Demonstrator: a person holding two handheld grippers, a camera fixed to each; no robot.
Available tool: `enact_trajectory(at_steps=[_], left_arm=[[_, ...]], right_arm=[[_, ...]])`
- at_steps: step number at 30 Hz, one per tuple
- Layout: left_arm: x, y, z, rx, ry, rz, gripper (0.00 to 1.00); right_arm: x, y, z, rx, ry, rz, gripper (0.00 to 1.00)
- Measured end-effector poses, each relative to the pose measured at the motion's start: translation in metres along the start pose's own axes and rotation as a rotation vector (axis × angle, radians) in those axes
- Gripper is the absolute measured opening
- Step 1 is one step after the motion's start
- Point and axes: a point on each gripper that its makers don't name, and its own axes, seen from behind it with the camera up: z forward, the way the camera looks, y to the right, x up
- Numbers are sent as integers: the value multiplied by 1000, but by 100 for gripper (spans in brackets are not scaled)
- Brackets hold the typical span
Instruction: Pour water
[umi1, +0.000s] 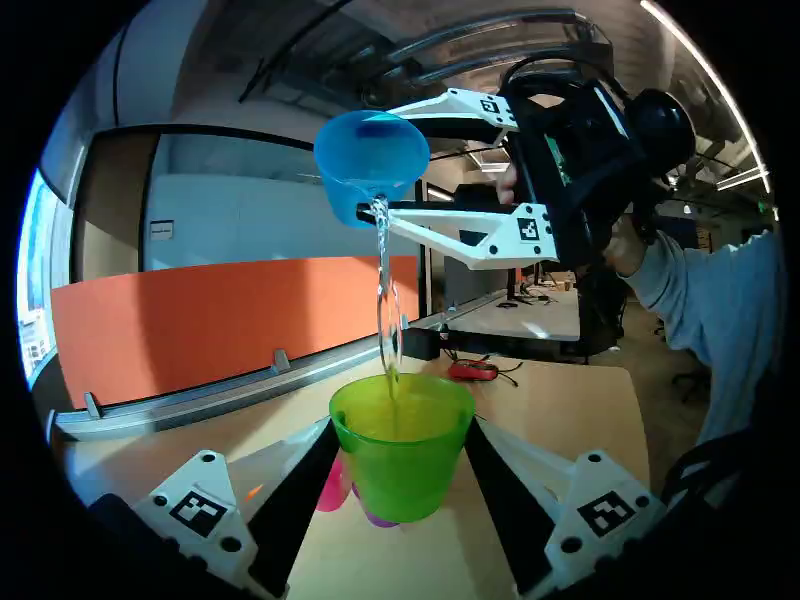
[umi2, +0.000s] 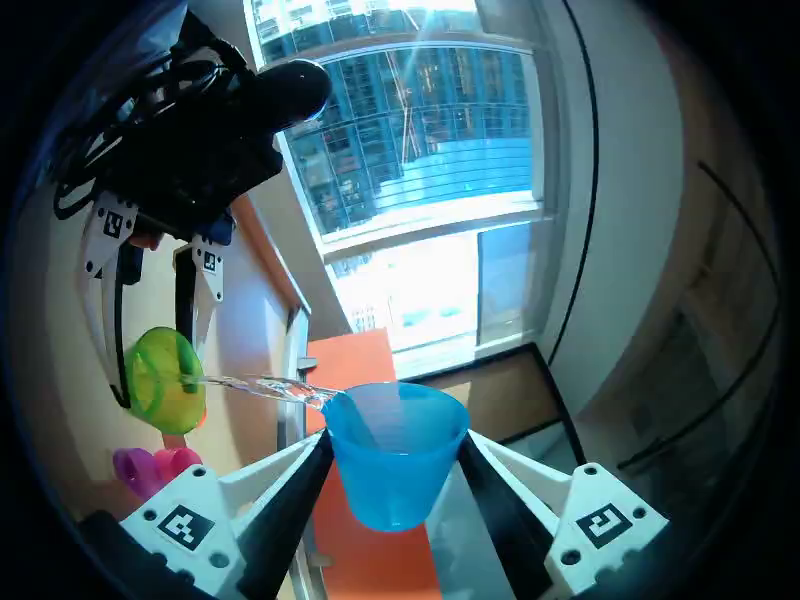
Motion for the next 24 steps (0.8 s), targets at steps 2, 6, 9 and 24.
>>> enact_trajectory(at_steps=[2,6,9,24], left_arm=[[0,1,0,-1,-1,2,85],[1,1,1,-1,-2,5,85],[2,2,1,-1,-1,5,85],[6,6,3,-4,-2,16,85]], right_arm=[[-1,3,-1,-5,-2,-14,89],[-3,8,-3,-10,-8,-46,89],[-4,12,-4,-17,-13,-71,89],[-3,25,-8,-37,-20,-170,89]])
